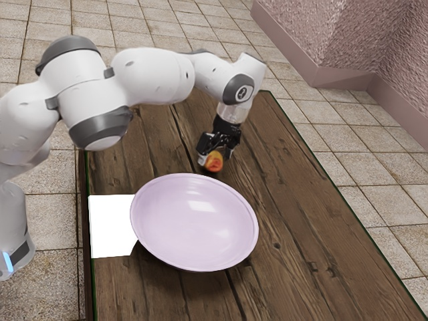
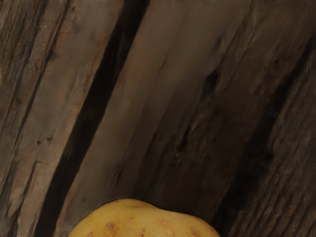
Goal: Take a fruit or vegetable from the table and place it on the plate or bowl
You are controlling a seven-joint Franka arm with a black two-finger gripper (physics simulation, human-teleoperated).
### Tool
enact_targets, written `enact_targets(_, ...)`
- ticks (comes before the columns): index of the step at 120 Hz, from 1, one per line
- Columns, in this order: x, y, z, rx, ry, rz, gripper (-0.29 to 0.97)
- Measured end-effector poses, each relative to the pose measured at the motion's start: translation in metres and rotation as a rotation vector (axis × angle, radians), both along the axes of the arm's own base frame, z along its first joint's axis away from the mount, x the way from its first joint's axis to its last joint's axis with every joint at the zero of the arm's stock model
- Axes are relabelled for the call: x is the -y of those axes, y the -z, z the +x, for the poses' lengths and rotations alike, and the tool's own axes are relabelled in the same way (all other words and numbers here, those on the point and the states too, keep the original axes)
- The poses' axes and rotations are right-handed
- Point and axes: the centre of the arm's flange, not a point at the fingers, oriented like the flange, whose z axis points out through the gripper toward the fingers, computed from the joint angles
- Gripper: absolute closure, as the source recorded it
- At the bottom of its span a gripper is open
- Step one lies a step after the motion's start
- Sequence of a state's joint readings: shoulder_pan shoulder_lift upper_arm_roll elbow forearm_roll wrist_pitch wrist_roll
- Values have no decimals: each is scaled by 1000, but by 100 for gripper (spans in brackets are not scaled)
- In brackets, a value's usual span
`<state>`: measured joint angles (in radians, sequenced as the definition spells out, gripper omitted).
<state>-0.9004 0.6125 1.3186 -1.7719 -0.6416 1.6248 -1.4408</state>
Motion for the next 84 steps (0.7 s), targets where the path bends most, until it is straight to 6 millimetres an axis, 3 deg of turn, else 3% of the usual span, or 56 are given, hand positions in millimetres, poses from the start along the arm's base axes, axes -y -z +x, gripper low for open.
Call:
enact_targets(22, -2, -18, -4, 17, 2, -20, 45)
enact_targets(37, -6, -26, -6, 27, 2, -28, 40)
enact_targets(60, 11, -82, -12, 117, 57, -44, 39)
enact_targets(69, 40, -112, -15, 166, 150, -95, 39)
enact_targets(76, 77, -135, -14, 198, 253, -112, 40)
enact_targets(84, 126, -144, -15, 202, 365, -120, 42)
